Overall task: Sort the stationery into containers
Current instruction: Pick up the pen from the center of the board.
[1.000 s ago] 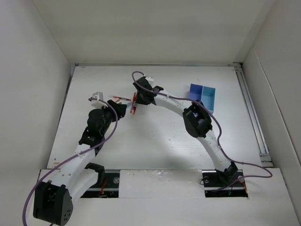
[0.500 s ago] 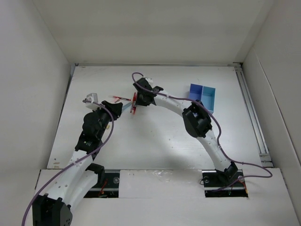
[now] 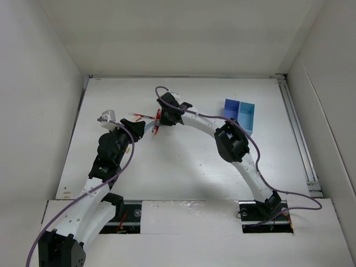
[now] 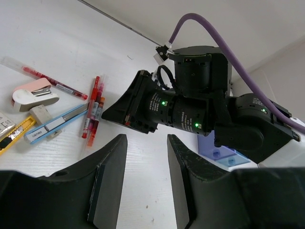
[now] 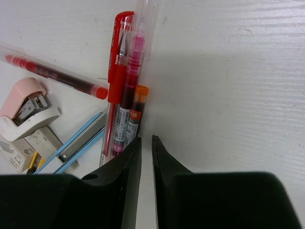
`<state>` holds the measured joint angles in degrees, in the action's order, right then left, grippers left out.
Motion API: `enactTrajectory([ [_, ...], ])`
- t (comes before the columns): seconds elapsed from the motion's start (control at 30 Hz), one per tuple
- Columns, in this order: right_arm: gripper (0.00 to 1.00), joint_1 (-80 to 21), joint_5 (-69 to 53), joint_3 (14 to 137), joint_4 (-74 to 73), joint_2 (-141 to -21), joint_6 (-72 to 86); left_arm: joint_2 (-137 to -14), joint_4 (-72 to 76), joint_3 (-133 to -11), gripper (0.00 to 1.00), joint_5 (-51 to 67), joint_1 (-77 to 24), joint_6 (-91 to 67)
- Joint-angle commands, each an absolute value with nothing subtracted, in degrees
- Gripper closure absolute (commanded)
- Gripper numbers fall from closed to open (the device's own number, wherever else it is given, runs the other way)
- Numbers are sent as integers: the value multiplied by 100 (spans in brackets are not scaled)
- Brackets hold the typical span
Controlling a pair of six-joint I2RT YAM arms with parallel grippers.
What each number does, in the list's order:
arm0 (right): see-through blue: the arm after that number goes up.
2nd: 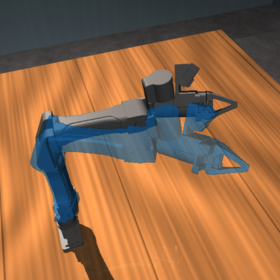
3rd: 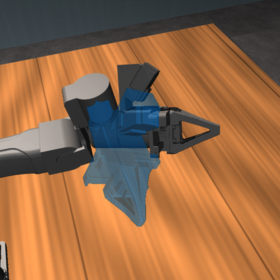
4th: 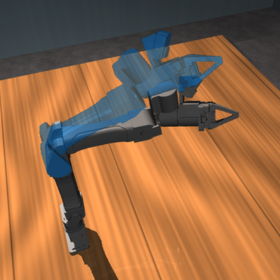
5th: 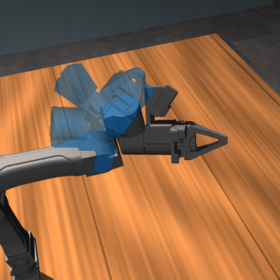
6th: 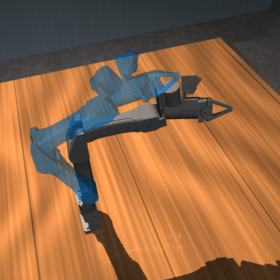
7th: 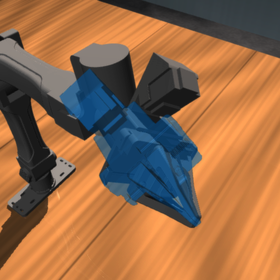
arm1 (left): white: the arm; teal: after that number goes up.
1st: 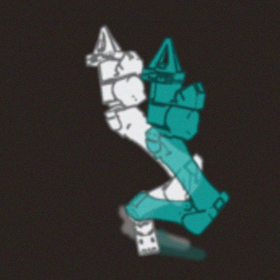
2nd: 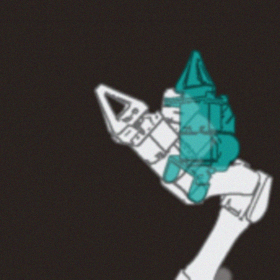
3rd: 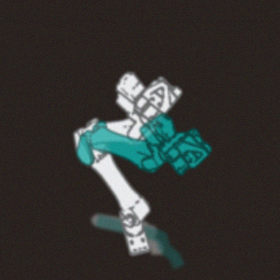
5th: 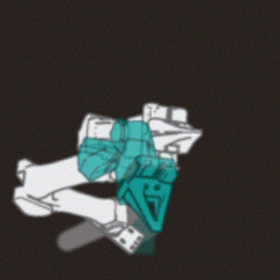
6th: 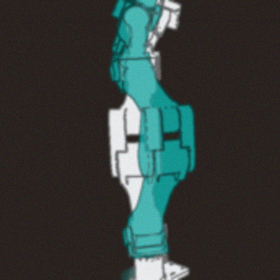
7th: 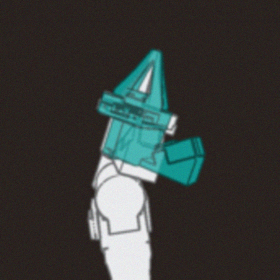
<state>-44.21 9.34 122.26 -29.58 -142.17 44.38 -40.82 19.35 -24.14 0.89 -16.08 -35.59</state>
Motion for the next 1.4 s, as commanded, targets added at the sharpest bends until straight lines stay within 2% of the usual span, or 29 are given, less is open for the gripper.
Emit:
enactTrajectory([
  [0.0, 80, -4465, 1002, 12235, -2752, -14028, 4430, -3973, 2101, -2470, 64, 149, -1617, -3577],
  [0.2, 81, -4570, 1107, 11918, -2391, -13597, 4430, -3973, 2101, -2470, 64, 202, -1617, -3577],
  [0.27, 78, -4570, 1107, 11918, -2338, -13535, 4430, -3973, 2153, -2470, 64, 202, -1617, -3577],
  [0.4, 72, -4570, 1160, 12242, -2627, -13816, 4430, -3973, 2153, -2470, 64, 202, -1617, -3577],
  [1.03, 73, -4570, 1265, 12691, -2953, -14537, 4430, -3973, 2153, -2470, 64, 255, -1670, -3577],
  [1.17, 84, -4570, 1546, 12691, -3103, -14484, 4482, -3920, 2153, -2470, 64, 255, -1670, -3577],
  [1.3, 89, -4570, 2072, 12174, -3103, -14107, 4482, -3920, 2153, -2470, 64, 307, -1670, -3577],
  [1.37, 95, -4570, 2249, 11849, -3103, -13870, 4482, -3920, 2153, -2470, 64, 308, -1670, -3577],
])
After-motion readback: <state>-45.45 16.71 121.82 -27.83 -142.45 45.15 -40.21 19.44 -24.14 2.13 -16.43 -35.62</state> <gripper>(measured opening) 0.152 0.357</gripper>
